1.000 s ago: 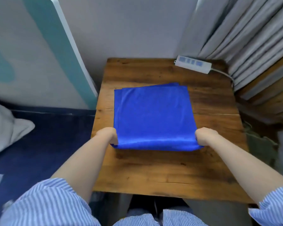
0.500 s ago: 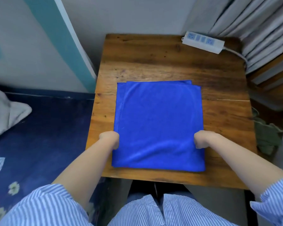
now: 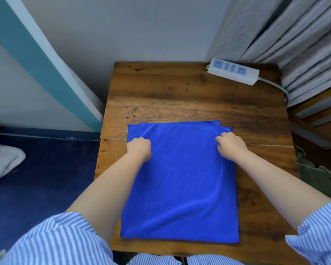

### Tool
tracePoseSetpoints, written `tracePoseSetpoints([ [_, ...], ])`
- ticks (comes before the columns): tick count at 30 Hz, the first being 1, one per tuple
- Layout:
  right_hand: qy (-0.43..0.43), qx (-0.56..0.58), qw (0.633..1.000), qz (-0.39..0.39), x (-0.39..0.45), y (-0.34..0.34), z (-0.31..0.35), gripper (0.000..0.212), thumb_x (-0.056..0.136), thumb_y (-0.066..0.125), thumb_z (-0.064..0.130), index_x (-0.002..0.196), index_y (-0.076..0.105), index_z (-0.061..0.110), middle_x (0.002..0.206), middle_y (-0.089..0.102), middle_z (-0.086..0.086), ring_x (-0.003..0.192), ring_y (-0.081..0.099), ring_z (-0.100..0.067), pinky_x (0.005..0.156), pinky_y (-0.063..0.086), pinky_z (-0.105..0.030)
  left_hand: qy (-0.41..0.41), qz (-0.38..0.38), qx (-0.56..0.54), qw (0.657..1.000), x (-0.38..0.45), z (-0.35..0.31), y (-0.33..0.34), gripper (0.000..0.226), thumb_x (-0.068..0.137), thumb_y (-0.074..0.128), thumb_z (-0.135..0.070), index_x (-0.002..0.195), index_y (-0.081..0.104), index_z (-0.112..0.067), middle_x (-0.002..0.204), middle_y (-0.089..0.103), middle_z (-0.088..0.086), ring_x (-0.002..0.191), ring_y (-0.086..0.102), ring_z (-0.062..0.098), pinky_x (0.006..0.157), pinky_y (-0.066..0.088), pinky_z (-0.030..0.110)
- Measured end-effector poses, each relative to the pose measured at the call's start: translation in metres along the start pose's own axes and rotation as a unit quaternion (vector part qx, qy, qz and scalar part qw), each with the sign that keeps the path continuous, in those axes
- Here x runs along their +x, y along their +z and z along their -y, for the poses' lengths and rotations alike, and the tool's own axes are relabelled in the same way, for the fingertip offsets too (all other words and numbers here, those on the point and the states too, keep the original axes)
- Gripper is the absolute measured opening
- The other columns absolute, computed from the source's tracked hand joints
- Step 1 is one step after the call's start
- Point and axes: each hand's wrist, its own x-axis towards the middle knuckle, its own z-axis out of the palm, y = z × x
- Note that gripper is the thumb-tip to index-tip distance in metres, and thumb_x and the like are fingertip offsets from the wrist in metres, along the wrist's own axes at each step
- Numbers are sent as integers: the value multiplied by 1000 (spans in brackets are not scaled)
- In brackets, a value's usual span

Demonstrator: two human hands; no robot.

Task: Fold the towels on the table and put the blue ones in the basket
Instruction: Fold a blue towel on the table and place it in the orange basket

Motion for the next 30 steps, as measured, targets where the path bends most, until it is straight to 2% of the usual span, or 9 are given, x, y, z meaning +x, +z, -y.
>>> tracePoseSetpoints([
  [4, 11, 28, 999, -40, 27, -7, -13, 31, 93, 38, 15, 121, 49, 9, 126, 48, -13, 118, 42, -30, 92, 39, -40, 9, -48, -43, 998, 28, -10, -13, 29, 92, 39, -11, 120, 45, -7, 124, 48, 11, 117, 43, 27, 84, 42, 35],
  [7, 22, 55, 998, -32, 48, -6, -20, 37, 93, 39, 14, 129, 43, 11, 134, 43, -11, 124, 37, -29, 100, 34, -40, 27, -74, -77, 994, 53, -18, -20, 32, 92, 39, -12, 123, 42, -7, 128, 47, 11, 120, 41, 28, 87, 42, 37],
  [10, 31, 54, 998, -29, 47, 1, -18, 38, 91, 41, 12, 129, 44, 14, 127, 47, -9, 119, 41, -27, 102, 31, -38, 30, -98, -103, 989, 59, -18, -15, 33, 90, 39, -8, 123, 43, -10, 129, 48, 8, 120, 41, 27, 89, 41, 37],
  [13, 36, 67, 996, -45, 51, 5, -21, 31, 89, 42, 10, 119, 52, 13, 115, 56, -7, 113, 44, -25, 101, 30, -36, 27, -108, -93, 989, 69, -19, -9, 37, 88, 38, -4, 124, 43, -12, 128, 49, 7, 120, 41, 27, 92, 37, 35],
  [16, 27, 86, 995, -34, 53, 2, -25, 28, 88, 43, 9, 111, 59, 12, 109, 59, -6, 109, 49, -24, 97, 33, -34, 20, -123, -55, 991, 75, -14, -12, 32, 89, 39, -8, 119, 46, -12, 121, 53, 7, 116, 41, 27, 91, 35, 34],
  [21, -3, 168, 985, 34, 48, -11, -32, 29, 83, 43, 3, 104, 63, 11, 104, 54, -7, 97, 53, -26, 71, 39, -27, 53, -78, -39, 995, 80, -8, -17, 40, 88, 42, -12, 128, 43, -20, 125, 46, 9, 120, 34, 29, 95, 34, 35],
  [25, -43, 207, 976, 44, 36, -19, -38, 32, 86, 43, 1, 106, 66, 10, 108, 59, -6, 102, 54, -22, 79, 40, -23, 76, -77, -61, 992, 78, -14, -16, 46, 91, 42, -19, 137, 35, -24, 130, 41, 9, 127, 30, 28, 100, 32, 37],
  [27, -50, 237, 969, 35, 29, -21, -41, 30, 86, 45, 0, 104, 68, 8, 108, 61, -7, 102, 55, -20, 84, 42, -22, 83, -74, -72, 991, 77, -18, -16, 43, 93, 41, -21, 136, 38, -25, 129, 41, 9, 126, 30, 28, 99, 32, 37],
  [30, -52, 264, 963, 30, 17, -22, -44, 27, 86, 50, 0, 103, 69, 8, 107, 63, -6, 99, 57, -15, 83, 41, -17, 90, -85, -51, 991, 75, -24, -20, 35, 93, 40, -18, 127, 46, -20, 126, 44, 8, 124, 33, 27, 97, 32, 36],
])
